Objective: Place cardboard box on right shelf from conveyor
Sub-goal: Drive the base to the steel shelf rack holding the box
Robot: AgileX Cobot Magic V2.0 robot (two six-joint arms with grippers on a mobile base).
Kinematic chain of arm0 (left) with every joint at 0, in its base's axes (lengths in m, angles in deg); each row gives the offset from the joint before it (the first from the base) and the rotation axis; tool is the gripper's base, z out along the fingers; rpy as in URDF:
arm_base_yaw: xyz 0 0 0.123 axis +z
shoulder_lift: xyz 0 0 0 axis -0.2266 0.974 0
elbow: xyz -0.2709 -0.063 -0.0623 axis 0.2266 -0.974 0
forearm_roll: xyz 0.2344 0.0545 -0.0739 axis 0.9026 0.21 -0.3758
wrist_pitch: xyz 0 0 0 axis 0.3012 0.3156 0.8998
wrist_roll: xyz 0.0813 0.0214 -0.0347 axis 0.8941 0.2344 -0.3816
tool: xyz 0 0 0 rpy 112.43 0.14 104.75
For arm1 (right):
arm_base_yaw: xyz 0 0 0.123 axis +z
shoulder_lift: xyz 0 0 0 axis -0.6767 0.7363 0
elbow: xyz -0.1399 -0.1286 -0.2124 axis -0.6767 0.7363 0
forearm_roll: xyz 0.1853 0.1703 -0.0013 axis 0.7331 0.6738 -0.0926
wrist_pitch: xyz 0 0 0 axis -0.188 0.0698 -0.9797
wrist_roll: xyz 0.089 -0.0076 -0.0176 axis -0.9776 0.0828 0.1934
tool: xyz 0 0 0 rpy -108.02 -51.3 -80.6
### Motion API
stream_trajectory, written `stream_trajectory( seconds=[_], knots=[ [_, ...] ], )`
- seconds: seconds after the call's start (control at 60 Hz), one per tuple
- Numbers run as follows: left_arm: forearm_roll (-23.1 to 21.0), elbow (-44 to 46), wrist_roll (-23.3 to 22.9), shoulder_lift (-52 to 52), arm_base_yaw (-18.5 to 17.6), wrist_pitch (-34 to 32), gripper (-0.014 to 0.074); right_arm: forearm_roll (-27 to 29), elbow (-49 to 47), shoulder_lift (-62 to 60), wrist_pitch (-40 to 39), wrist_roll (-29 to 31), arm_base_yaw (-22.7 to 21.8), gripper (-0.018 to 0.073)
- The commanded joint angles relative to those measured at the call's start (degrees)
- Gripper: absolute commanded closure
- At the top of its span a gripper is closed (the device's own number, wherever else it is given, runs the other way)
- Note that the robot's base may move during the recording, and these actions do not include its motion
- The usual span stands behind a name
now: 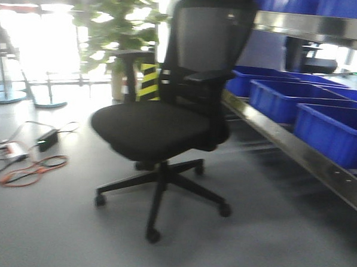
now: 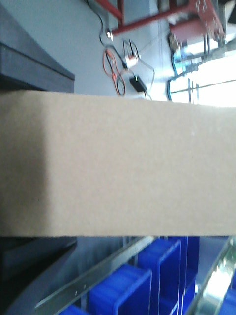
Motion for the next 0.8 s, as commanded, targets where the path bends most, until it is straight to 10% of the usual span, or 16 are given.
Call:
stream_trajectory(
  seconds=[0.0,0.784],
  knots=[
    [-0.34,-0.49,0.02,-0.86,-0.44,-4.93,0.0713,-0.39,-1.65,0.7,-6.09,0.59,-0.22,0.0313],
    [-0.34,-0.49,0.02,-0.86,-0.44,-4.93,0.0713,-0.39,-1.65,0.7,-6.09,0.59,-0.22,0.0313]
  ],
)
